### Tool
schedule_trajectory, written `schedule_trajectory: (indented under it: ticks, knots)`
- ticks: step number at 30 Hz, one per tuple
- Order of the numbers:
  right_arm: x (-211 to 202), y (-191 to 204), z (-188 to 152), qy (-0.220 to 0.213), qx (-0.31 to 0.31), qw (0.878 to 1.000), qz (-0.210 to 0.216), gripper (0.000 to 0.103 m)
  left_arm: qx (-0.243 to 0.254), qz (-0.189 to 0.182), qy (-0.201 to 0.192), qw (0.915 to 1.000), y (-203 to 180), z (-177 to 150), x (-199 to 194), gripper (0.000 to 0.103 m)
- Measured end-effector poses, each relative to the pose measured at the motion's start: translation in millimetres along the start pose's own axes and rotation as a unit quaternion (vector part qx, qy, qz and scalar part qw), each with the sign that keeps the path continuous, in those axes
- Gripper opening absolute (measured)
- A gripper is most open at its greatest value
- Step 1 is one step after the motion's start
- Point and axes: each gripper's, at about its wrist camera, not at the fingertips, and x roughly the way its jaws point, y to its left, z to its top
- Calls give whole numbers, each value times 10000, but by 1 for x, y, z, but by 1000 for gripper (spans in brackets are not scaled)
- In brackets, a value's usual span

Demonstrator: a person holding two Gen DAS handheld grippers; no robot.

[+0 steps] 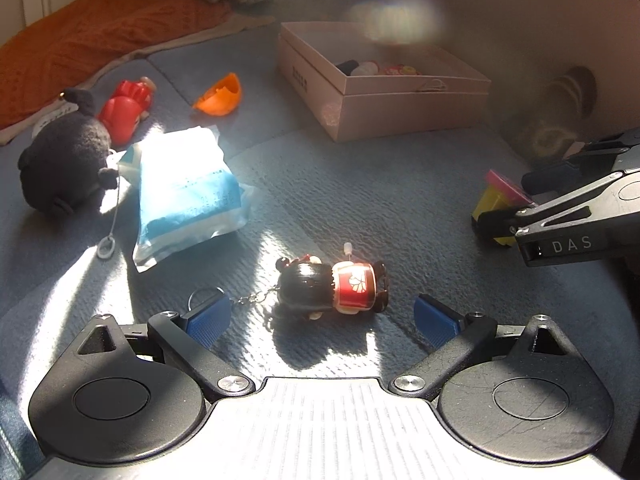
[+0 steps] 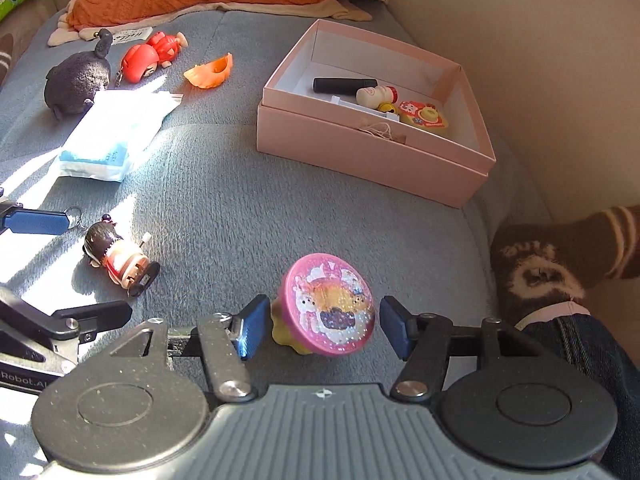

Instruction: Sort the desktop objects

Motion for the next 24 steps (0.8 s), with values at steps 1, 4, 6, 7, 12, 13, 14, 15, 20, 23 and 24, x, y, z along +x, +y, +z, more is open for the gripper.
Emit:
schedule_trajectory:
  ticks: [1,4,6,7,12,13,14,15,20,23,24]
  knots:
    - [-2,0,-4,21,-7,10000,14,68,3,3,5,10000,0,0,0,101]
    - [-9,0,-8,100,6,9999,140,75,7,7,20,10000,0,0,1,101]
    - [-15,-2,-10,113,55,9996,249,75,19,8,34,10000,0,-1,1,101]
    - [-19,-2,-11,54,88,9996,271,76,24,8,39,10000,0,-1,1,101]
    - [-24,-4,-1,-292,174,9991,272,86,60,19,80,9999,-1,-3,3,101]
    - [-19,-4,2,-295,189,9990,269,86,70,17,83,9999,-1,-3,4,101]
    - [-12,-4,5,-250,234,9990,277,86,78,18,85,9999,-2,-4,4,101]
    - [-5,-3,7,-160,289,9990,309,86,82,25,89,9999,-2,-4,4,101]
    - [27,-13,9,569,859,9924,673,49,81,98,111,9999,-1,-5,4,101]
    - [18,-19,7,476,929,9930,554,42,58,121,138,9998,-1,-5,6,101]
    - [12,-22,7,422,960,9930,539,41,64,129,144,9998,-1,-5,6,101]
